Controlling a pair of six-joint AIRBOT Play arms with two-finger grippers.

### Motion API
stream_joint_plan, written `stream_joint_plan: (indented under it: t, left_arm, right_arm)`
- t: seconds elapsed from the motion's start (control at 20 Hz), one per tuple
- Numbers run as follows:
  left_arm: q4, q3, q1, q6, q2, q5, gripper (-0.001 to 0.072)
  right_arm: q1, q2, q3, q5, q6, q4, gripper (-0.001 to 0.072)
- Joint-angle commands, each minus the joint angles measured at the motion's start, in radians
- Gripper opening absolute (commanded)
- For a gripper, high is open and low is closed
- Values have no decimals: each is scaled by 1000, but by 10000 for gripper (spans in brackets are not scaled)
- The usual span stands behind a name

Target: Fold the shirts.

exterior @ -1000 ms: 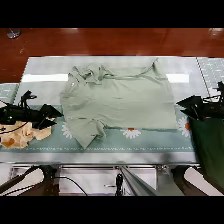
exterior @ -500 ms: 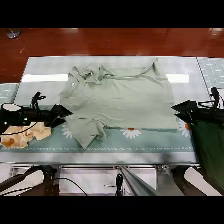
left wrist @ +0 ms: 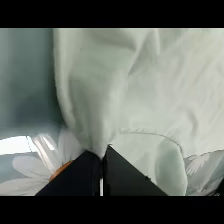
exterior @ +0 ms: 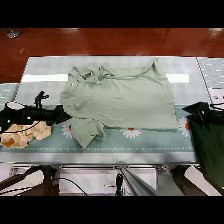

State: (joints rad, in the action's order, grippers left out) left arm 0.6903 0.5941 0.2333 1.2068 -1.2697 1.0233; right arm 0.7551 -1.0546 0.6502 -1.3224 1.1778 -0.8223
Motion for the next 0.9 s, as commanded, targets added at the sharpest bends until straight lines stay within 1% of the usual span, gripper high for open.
stream_joint_plan:
  t: [0.0, 0.1, 0.25, 0.45, 0.55, 0.65, 0.7, 0.75, 0.8, 0.85]
  left_arm:
    - [-3, 16, -1, -10, -1, 20, 28]
    - [-3, 16, -2, -10, -1, 19, 28]
    - [-3, 16, -6, -10, -1, 20, 28]
    - [-3, 16, -10, -10, -1, 20, 28]
    - [-3, 16, -10, -10, -1, 20, 28]
    - [-3, 16, -10, -10, -1, 20, 28]
    - [-3, 16, -10, -10, -1, 20, 28]
    - [-3, 16, -10, -10, -1, 20, 28]
    - [-4, 16, -9, -10, -1, 20, 28]
    - [-4, 21, -9, -10, 2, 25, 28]
  right_arm:
    - [37, 33, -63, 22, 157, -239, 624]
    - [3, 33, -134, 79, 185, -203, 625]
    - [-101, 24, -183, 171, 191, -207, 624]
    - [-188, -54, -182, 293, 166, -53, 624]
    - [-219, -94, -181, 344, 129, 29, 624]
    - [-253, -127, -170, 377, 122, 75, 623]
    - [-276, -142, -159, 381, 121, 83, 555]
    - [-299, -152, -145, 377, 113, 81, 301]
    - [-320, -154, -127, 368, 74, 82, 19]
    - [-333, -153, -95, 342, 72, 82, 19]
